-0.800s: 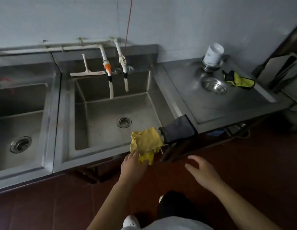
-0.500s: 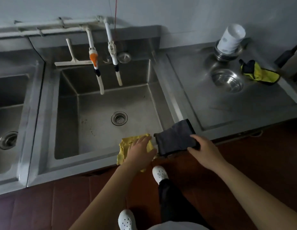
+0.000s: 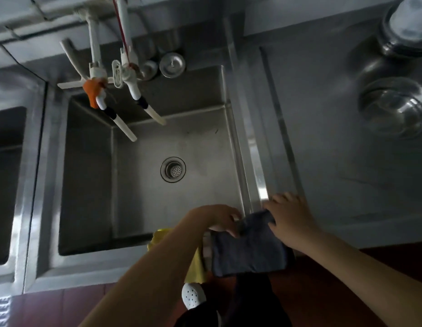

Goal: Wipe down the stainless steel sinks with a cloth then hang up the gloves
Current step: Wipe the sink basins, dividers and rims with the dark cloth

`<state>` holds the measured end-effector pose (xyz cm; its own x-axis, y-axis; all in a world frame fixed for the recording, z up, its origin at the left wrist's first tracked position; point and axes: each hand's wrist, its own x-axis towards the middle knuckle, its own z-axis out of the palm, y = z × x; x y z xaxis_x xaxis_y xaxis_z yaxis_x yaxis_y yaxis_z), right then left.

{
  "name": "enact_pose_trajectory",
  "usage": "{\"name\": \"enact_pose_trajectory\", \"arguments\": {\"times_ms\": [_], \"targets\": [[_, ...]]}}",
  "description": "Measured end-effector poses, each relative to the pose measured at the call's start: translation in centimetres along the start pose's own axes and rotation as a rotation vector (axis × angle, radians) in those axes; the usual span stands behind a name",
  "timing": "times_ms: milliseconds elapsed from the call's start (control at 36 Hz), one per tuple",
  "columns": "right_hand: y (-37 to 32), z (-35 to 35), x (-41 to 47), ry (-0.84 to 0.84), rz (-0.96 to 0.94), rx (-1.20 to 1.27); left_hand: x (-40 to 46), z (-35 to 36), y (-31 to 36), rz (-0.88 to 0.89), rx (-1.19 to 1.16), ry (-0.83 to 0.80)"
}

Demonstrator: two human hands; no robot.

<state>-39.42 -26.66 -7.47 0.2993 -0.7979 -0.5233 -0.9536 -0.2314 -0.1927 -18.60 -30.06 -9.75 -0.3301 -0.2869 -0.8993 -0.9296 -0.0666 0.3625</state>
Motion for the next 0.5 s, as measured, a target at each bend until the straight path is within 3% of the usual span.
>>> {"name": "enact_pose_trajectory", "arguments": {"times_ms": [167,361,500], "targets": [[0.6,-1.1,0.2,-0.060,-0.034,0.106,-0.5,-1.7,-0.2,0.002,0.019,-0.055],[2.4,-2.6,-0.9,-0.172,-0.042,0.627,-3.0,-2.2,-1.6,0.088,-0.175,0.054],[3.0,-3.5,-2.2,-0.217,-0.066,0.774,-5.6,-1.6,-2.9,0.147,-0.219,0.100]]}}
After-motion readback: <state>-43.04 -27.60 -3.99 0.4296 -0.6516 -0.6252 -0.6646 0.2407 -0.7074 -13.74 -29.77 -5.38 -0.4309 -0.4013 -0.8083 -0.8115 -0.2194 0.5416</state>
